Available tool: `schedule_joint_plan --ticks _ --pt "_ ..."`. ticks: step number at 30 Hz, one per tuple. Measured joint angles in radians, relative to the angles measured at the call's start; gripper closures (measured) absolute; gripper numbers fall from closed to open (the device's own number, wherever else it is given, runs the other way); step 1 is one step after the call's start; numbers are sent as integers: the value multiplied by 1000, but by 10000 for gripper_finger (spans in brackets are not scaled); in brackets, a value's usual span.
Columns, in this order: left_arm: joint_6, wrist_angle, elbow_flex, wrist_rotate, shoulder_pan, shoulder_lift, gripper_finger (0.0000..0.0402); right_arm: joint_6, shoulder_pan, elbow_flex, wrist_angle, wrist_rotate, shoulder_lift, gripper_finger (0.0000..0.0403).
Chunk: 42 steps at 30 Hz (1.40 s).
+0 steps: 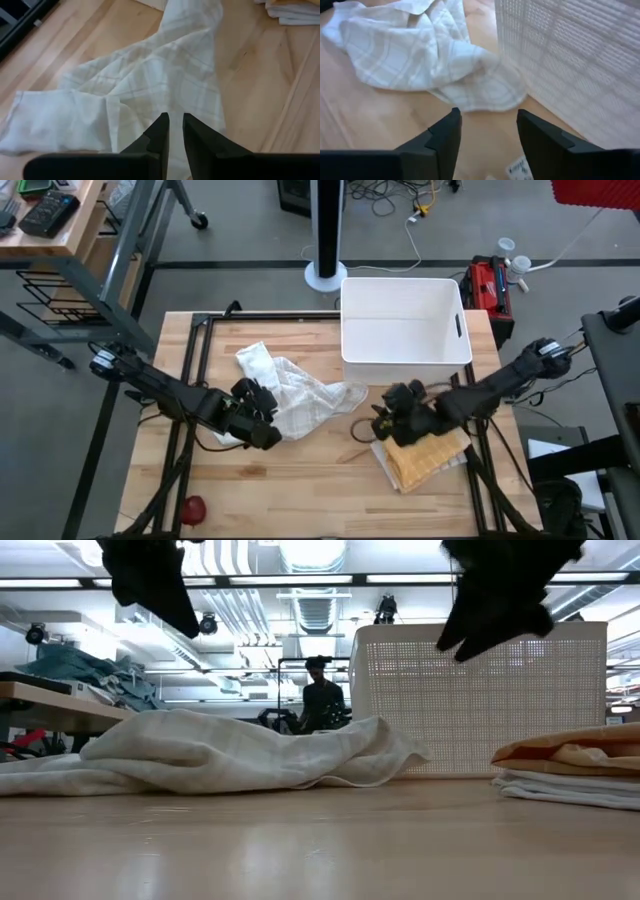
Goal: Fold towel
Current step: Adjust the stack of folded towels
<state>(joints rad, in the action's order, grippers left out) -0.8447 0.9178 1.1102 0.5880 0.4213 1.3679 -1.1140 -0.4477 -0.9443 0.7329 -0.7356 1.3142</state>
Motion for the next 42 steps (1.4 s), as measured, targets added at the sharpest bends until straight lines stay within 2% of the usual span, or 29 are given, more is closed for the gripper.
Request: schedule_joint_plan --ticks 4,8,12,16,21,27,31,34,36,38,42 --pt "-9 8 -11 5 0 -2 362 128 102 0 -72 91 33 206" --pt "-96 52 -33 5 -1 -2 364 191 163 0 -88 195 63 201" --pt "-224 133 -36 8 -3 -2 356 200 174 0 -84 241 78 202" --pt "-260 93 -36 30 -3 -1 349 201 163 0 -83 246 70 202" --pt "-65 -56 -37 36 -4 6 343 201 163 -12 -96 221 59 203" --pt "131 -196 -37 138 -5 21 335 199 167 -11 -127 211 94 202" --pt "306 -423 -43 104 -4 22 331 234 142 -10 -85 227 100 203" --pt "497 -701 -62 20 -10 35 332 255 71 -39 54 280 50 204" --pt "613 -886 -66 -42 -23 69 338 207 3 -74 179 309 3 203" --pt "694 -964 -70 -73 -38 114 346 138 -78 -107 307 322 -43 204" --pt "730 -1022 -54 -110 -84 229 362 -52 -254 -149 397 315 -114 204"
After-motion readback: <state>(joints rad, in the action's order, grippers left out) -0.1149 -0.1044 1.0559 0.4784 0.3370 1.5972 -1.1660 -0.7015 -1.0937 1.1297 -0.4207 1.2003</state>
